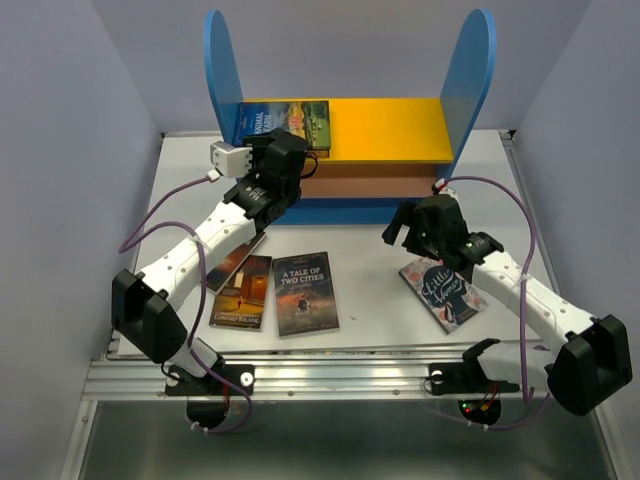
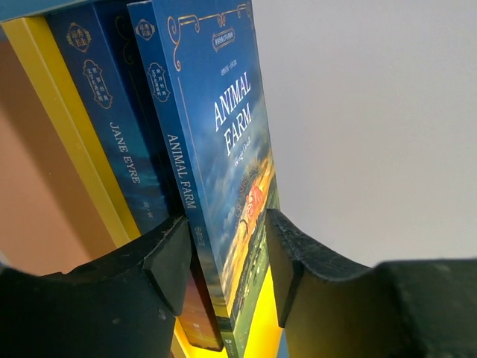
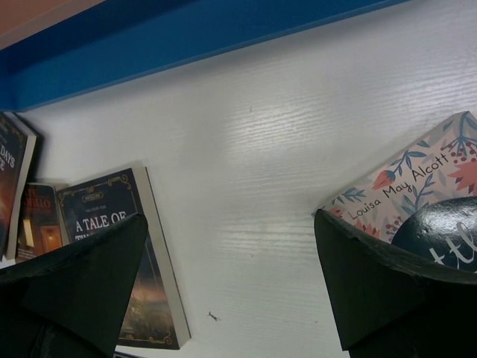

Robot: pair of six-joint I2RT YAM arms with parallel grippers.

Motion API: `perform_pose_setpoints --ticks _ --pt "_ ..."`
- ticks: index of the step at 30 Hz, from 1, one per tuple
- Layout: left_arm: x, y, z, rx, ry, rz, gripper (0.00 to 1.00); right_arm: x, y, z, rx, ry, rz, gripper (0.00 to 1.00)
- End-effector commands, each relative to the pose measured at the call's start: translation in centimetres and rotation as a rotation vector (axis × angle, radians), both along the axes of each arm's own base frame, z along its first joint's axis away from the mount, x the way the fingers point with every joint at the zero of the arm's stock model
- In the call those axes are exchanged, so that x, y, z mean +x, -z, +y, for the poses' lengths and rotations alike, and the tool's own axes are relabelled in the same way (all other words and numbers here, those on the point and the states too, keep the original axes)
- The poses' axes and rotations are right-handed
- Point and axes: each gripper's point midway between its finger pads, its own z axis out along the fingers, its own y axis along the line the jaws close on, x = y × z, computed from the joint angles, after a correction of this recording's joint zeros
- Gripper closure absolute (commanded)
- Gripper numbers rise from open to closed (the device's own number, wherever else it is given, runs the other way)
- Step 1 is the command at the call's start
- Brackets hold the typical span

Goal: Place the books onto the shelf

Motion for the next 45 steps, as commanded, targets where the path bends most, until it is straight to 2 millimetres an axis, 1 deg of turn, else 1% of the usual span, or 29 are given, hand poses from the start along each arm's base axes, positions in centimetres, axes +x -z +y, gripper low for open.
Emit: perform_pose_setpoints --ticks 1,5,9,10,12,13,17,19,21,22,23,24,26,27,29,30,31,32,33,34,35,36,37,38,39,40,43,44,45 --pt "-1.3 -1.5 1.5 -0.009 -0.018 -0.019 0.39 1.2 -2.6 1.2 0.04 -0.034 -0.071 0.0" --pt "-1.6 -1.8 1.2 -0.007 0.015 -0.009 0.27 1.2 -2.8 1.5 0.049 -0.047 -0.071 0.0" --pt "-2.0 -1.3 1.1 0.008 0.039 0.02 0.21 1.3 -3.3 1.8 0.054 -0.063 -0.079 0.0" --pt "-2.1 -1.4 0.8 0.01 0.059 0.023 0.16 1.3 -3.3 1.9 0.054 -0.07 -0.08 0.0" --pt "-2.3 -1.2 1.0 0.022 0.061 0.033 0.12 1.3 -3.8 2.3 0.061 -0.09 -0.086 0.0" --pt "-2.4 -1.1 0.9 0.023 0.069 0.04 0.07 1.3 -3.8 2.4 0.061 -0.101 -0.088 0.0" --pt "-2.9 -1.1 1.1 0.056 0.09 0.041 0.04 1.2 -4.8 3.4 0.07 -0.179 -0.115 0.0" --pt "-3.3 -1.7 1.1 0.079 0.114 0.036 0.04 0.6 -5.6 4.6 0.09 -0.279 -0.135 0.0" --pt "-3.7 -1.8 1.2 0.147 0.147 0.049 0.02 0.5 -7.0 5.5 0.112 -0.339 -0.173 0.0" --pt "-3.8 -3.6 0.7 0.159 0.187 -0.009 0.01 0.2 -7.5 6.2 0.115 -0.405 -0.193 0.0" --pt "-3.9 -4.0 0.5 0.223 0.22 -0.017 0.01 0.2 -8.6 6.6 0.122 -0.439 -0.221 0.0" --pt "-4.4 -4.4 0.5 0.35 0.271 -0.011 0.01 0.1 -9.3 7.1 0.133 -0.476 -0.24 0.0" --pt "-4.8 -5.0 -0.2 0.436 0.35 -0.023 0.01 0.4 -11.2 7.5 0.118 -0.525 -0.306 0.0" --pt "-5.2 -5.4 0.3 0.499 0.362 -0.02 0.01 0.6 -11.7 7.5 0.101 -0.529 -0.327 0.0" --pt "-5.7 -5.4 0.7 0.542 0.385 -0.014 0.01 1.1 -12.7 7.6 0.092 -0.536 -0.364 0.0" --pt "-5.8 -5.1 0.7 0.57 0.403 -0.013 0.01 1.7 -14.3 7.8 0.099 -0.529 -0.408 0.0" --pt "-6.1 -5.5 0.8 0.61 0.423 -0.023 0.01 1.8 -15.0 8.0 0.093 -0.547 -0.436 0.0" --pt "-6.1 -5.2 0.4 0.624 0.475 -0.028 0.01 2.3 -15.5 8.4 0.093 -0.561 -0.455 0.0" --pt "-6.1 -5.0 0.0 0.647 0.505 -0.03 0.01 2.9 -16.8 8.4 0.087 -0.554 -0.489 0.0" --pt "-6.0 -4.3 -0.1 0.679 0.535 -0.01 0.05 3.4 -17.1 8.5 0.073 -0.548 -0.499 0.0" --pt "-5.9 -4.0 -0.5 0.696 0.573 -0.007 0.15 4.4 -16.6 8.7 0.057 -0.536 -0.484 0.0" --pt "-5.7 -3.6 -0.5 0.71 0.586 0.007 0.28 5.0 -16.5 8.6 0.043 -0.52 -0.472 0.0" --pt "-5.4 -2.8 -0.6 0.719 0.595 0.034 0.45 6.0 -17.8 8.3 0.025 -0.485 -0.496 0.0" --pt "-5.2 -2.1 -0.5 0.727 0.606 0.056 0.76 6.5 -18.0 8.4 0.015 -0.48 -0.494 0.01" --pt "-5.0 -1.8 -0.4 0.723 0.605 0.068 0.88 7.3 -17.4 8.7 0.004 -0.478 -0.48 0.02" --pt "-4.7 -1.5 -0.6 0.719 0.611 0.069 1.0 8.0 -18.6 8.7 0.0 -0.465 -0.504 0.04" --pt "-4.5 -1.1 -0.4 0.731 0.612 0.062 1.0 9.8 -18.3 9.2 -0.021 -0.45 -0.495 0.17" --pt "-4.3 -1.4 -0.7 0.732 0.613 0.037 1.0 10.2 -19.5 9.4 -0.018 -0.447 -0.518 0.21" --pt "-4.2 -1.1 -0.5 0.747 0.612 0.04 1.0 10.7 -19.6 9.5 -0.026 -0.442 -0.52 0.28"
